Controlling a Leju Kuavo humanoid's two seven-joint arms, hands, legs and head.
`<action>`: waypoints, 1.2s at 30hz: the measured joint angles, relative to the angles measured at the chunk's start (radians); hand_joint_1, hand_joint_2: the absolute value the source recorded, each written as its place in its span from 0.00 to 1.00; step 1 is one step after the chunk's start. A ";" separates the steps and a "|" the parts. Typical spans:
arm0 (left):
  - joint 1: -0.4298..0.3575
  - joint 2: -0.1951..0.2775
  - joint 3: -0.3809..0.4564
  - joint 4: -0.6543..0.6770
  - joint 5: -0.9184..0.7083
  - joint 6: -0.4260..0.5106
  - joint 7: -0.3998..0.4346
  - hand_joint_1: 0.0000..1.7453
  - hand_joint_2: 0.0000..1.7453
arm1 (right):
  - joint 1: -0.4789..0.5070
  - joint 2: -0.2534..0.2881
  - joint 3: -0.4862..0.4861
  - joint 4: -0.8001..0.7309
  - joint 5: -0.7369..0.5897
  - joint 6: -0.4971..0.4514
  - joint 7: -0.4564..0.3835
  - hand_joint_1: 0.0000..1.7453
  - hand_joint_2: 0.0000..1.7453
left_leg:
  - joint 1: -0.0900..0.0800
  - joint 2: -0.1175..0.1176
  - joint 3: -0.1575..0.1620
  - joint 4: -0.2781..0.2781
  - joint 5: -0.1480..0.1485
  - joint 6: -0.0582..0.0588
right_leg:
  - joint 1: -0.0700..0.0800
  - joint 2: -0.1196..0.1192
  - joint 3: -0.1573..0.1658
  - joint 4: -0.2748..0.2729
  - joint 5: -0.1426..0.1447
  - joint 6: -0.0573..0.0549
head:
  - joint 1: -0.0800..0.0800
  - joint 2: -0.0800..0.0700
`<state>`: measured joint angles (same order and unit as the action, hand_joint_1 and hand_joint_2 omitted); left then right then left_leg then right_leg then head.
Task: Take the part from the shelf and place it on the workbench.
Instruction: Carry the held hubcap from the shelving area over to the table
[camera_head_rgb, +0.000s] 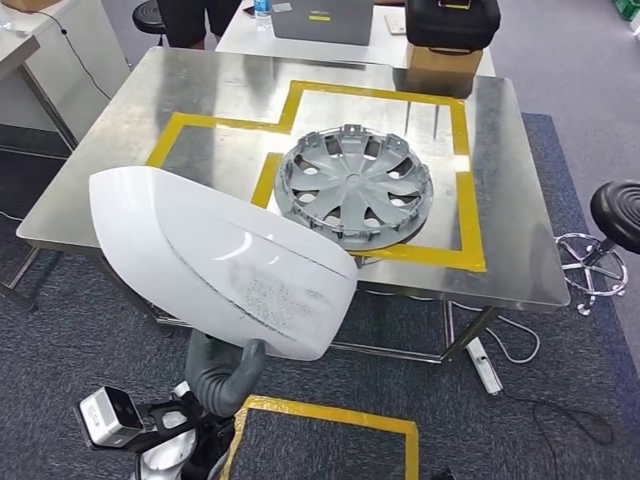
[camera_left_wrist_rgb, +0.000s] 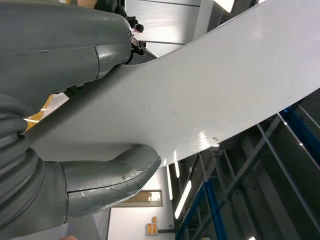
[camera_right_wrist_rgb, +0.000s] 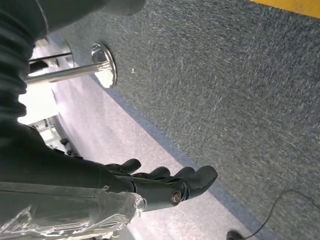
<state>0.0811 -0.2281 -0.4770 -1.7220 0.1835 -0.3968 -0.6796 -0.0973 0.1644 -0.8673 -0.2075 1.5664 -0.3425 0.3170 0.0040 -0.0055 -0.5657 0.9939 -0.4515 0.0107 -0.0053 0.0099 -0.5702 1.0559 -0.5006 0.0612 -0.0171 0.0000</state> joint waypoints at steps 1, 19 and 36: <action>0.000 0.000 0.000 0.000 -0.001 0.001 0.000 1.00 1.00 | -0.001 0.000 0.001 0.000 0.000 0.000 0.000 0.00 1.00 | 0.001 0.001 0.004 -0.001 -0.004 0.005 | 0.000 -0.001 -0.032 0.057 -0.023 0.004 | 0.003 0.000; -0.007 0.006 0.001 0.006 -0.017 0.018 0.000 1.00 1.00 | -0.004 0.002 0.006 0.000 -0.002 0.004 -0.001 0.00 1.00 | -0.004 -0.003 -0.078 0.258 -0.181 -0.045 | -0.004 -0.002 -0.049 -0.037 0.081 -0.043 | -0.008 0.000; -0.003 0.001 -0.001 0.000 0.017 0.008 0.000 1.00 1.00 | -0.001 0.004 0.007 0.000 0.000 0.006 -0.001 0.00 1.00 | 0.003 -0.007 0.011 0.009 -0.033 0.007 | -0.007 -0.002 -0.176 0.241 -0.024 0.013 | 0.009 0.000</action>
<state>0.0781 -0.2271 -0.4782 -1.7219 0.2003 -0.3884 -0.6795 -0.0986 0.1682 -0.8606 -0.2075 1.5662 -0.3367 0.3160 0.0074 -0.0121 -0.5550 1.0025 -0.4848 0.0179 -0.0121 0.0078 -0.7463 1.2972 -0.5242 0.0744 -0.0079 0.0000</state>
